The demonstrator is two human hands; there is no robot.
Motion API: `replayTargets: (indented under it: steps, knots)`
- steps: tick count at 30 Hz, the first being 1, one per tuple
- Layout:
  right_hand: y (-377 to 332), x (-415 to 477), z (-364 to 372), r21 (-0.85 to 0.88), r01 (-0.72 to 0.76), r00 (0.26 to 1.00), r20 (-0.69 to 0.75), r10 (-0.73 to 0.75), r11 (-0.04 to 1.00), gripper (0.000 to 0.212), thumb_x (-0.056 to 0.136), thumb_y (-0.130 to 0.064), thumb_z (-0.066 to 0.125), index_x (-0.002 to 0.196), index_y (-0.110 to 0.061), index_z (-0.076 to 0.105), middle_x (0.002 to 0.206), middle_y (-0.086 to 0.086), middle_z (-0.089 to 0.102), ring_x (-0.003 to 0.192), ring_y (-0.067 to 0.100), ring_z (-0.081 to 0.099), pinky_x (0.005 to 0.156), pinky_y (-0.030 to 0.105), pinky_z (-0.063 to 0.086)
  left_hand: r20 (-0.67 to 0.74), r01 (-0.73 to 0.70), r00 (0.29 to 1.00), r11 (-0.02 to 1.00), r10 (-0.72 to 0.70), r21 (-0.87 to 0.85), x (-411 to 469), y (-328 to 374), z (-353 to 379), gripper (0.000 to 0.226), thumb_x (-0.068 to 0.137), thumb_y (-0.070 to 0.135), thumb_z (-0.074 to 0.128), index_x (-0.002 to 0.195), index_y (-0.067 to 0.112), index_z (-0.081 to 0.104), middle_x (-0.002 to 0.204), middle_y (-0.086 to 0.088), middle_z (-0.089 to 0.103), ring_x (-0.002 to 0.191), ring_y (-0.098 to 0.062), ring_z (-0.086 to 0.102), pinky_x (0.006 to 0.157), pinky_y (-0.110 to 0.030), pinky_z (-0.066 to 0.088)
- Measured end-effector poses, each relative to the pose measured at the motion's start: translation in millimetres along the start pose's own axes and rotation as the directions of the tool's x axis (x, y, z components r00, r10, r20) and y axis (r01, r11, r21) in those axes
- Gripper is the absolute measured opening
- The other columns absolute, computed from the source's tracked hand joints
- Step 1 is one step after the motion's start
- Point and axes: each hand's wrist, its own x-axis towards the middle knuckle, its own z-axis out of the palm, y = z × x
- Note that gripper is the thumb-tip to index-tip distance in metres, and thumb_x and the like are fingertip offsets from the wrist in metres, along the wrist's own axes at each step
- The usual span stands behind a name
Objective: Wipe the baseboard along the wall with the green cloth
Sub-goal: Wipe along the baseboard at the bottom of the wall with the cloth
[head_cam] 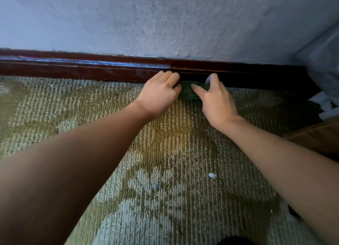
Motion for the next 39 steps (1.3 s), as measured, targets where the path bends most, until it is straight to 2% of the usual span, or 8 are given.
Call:
replayTargets:
  steps: [8, 13, 16, 19, 23, 27, 33, 39]
  knots:
    - [-9, 13, -30, -0.001, 0.046, 0.997, -0.066, -0.046, 0.999, 0.035, 0.094, -0.039, 0.042, 0.116, -0.011, 0.039, 0.093, 0.005, 0.041, 0.09, 0.029, 0.05, 0.066, 0.032, 0.027, -0.149, 0.023, 0.989, 0.999, -0.027, -0.025, 21, -7, -17, 0.032, 0.076, 0.01, 0.041, 0.074, 0.003, 0.072, 0.072, -0.013, 0.064, 0.064, -0.026, 0.062, 0.055, -0.026, 0.047]
    - [-5, 15, -26, 0.005, 0.012, 0.999, -0.046, -0.012, 1.0, 0.035, 0.095, -0.041, 0.037, 0.118, -0.017, 0.044, 0.094, -0.005, 0.039, 0.081, 0.017, 0.038, 0.065, 0.031, 0.025, -0.081, 0.173, 0.98, 0.978, -0.184, -0.12, 24, -4, -13, 0.019, 0.08, 0.004, 0.057, 0.092, -0.003, 0.07, 0.09, -0.021, 0.061, 0.085, -0.035, 0.059, 0.069, -0.035, 0.046]
    - [-4, 13, -25, -0.122, 0.08, 0.997, -0.011, -0.082, 0.989, 0.039, 0.096, -0.031, 0.034, 0.131, -0.016, 0.042, 0.101, -0.001, 0.043, 0.089, 0.025, 0.045, 0.066, 0.03, 0.026, -0.014, 0.205, 0.978, 0.965, -0.21, -0.164, 24, -6, -9, 0.024, 0.086, 0.003, 0.052, 0.106, -0.003, 0.064, 0.104, -0.022, 0.055, 0.1, -0.036, 0.05, 0.08, -0.042, 0.039]
    - [-5, 11, -22, -0.279, 0.155, 0.986, -0.02, -0.167, 0.948, 0.043, 0.094, -0.013, 0.037, 0.137, -0.016, 0.039, 0.124, 0.015, 0.043, 0.097, 0.036, 0.05, 0.068, 0.032, 0.031, -0.032, 0.168, 0.984, 0.978, -0.173, -0.126, 24, -9, -10, 0.022, 0.081, 0.0, 0.055, 0.1, -0.004, 0.066, 0.1, -0.023, 0.057, 0.096, -0.037, 0.054, 0.077, -0.042, 0.042]
    - [-6, 15, -19, -0.137, 0.119, 0.992, -0.019, -0.123, 0.983, 0.035, 0.094, -0.025, 0.04, 0.128, -0.018, 0.045, 0.095, 0.0, 0.041, 0.078, 0.022, 0.044, 0.064, 0.03, 0.029, -0.046, 0.113, 0.992, 0.99, -0.117, -0.079, 19, -14, -13, 0.019, 0.071, -0.003, 0.062, 0.088, -0.004, 0.07, 0.087, -0.023, 0.061, 0.083, -0.036, 0.059, 0.069, -0.038, 0.048]
    - [-13, 9, -15, -0.217, 0.256, 0.966, 0.025, -0.257, 0.942, 0.045, 0.091, -0.009, 0.048, 0.134, -0.025, 0.045, 0.12, 0.011, 0.037, 0.09, 0.031, 0.049, 0.078, 0.04, 0.044, -0.049, 0.131, 0.99, 0.989, -0.134, -0.063, 13, -19, -14, 0.017, 0.074, -0.004, 0.057, 0.086, -0.006, 0.069, 0.085, -0.024, 0.06, 0.082, -0.038, 0.058, 0.067, -0.04, 0.047]
    - [-31, 8, -13, -0.234, 0.257, 0.965, 0.108, -0.238, 0.938, 0.039, 0.094, -0.017, 0.043, 0.133, -0.021, 0.042, 0.107, 0.007, 0.037, 0.082, 0.025, 0.046, 0.067, 0.037, 0.039, -0.008, 0.172, 0.985, 0.984, -0.173, -0.044, -1, -26, -17, 0.013, 0.077, -0.003, 0.061, 0.088, -0.005, 0.068, 0.089, -0.023, 0.058, 0.085, -0.038, 0.056, 0.071, -0.042, 0.045]
    - [-35, -8, -7, -0.144, 0.177, 0.974, 0.17, -0.151, 0.974, 0.038, 0.096, -0.034, 0.032, 0.128, -0.016, 0.042, 0.1, 0.004, 0.041, 0.077, 0.019, 0.039, 0.064, 0.033, 0.027, 0.011, 0.019, 1.0, 0.999, -0.02, 0.044, -24, -24, -23, 0.014, 0.062, 0.001, 0.076, 0.075, 0.0, 0.07, 0.075, -0.016, 0.063, 0.07, -0.031, 0.062, 0.062, -0.031, 0.05]
